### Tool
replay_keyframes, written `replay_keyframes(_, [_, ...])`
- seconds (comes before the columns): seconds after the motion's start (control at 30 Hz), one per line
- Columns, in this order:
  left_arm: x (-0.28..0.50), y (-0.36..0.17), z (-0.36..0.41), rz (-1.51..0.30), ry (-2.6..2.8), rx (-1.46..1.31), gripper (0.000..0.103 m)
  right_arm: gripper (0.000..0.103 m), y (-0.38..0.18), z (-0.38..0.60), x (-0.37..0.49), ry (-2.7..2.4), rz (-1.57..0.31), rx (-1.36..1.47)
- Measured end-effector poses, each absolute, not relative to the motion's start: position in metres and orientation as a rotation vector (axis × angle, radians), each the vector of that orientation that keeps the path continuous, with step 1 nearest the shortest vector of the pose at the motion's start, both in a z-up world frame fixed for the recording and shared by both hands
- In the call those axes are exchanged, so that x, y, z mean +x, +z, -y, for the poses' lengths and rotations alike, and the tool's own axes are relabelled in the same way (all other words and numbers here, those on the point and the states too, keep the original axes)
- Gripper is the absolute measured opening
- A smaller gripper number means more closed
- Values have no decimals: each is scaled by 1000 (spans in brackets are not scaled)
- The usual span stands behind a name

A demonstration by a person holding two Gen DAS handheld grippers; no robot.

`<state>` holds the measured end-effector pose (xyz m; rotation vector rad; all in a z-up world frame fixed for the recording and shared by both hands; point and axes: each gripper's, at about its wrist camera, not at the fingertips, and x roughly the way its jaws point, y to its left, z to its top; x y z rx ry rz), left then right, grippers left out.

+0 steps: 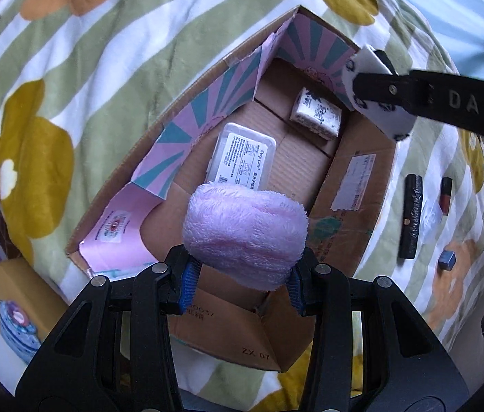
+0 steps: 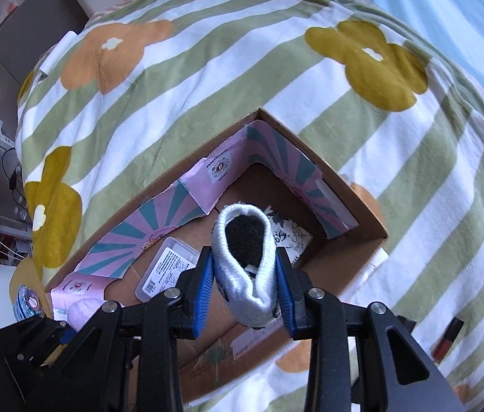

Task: Organize objects
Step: 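Carry the hair tie and sock with both tools over the box, then open both tools to drop the hair tie and sock into the box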

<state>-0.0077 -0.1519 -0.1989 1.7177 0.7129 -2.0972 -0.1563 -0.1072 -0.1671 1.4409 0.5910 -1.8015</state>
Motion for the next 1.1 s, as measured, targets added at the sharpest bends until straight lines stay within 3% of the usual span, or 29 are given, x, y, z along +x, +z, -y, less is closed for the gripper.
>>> replay_keyframes(0.23, [-16,-227,142,-705,-2038,1809,39,32,-212,132,-162,-1691,-646,1460])
replay_keyframes(0.5, [-16,-235,132,-677,-2024,1855,41,34,-220,136,-160,-1616,-616,1478])
replay_keyframes(0.57, [-16,-234,131,-696,-2022,1853,55,58,-220,138,-159,-1601,-629,1473])
replay_keyframes(0.6, [-16,-232,131,-717,-2031,1846,86,88,-220,139,-159,-1596,-633,1468])
replay_keyframes(0.63, [-16,-230,130,-728,-2039,1836,102,103,-218,139,-159,-1596,-624,1458])
replay_keyframes(1.1, [-8,-228,115,-775,-2071,1784,103,103,-196,133,-151,-1630,-607,1417])
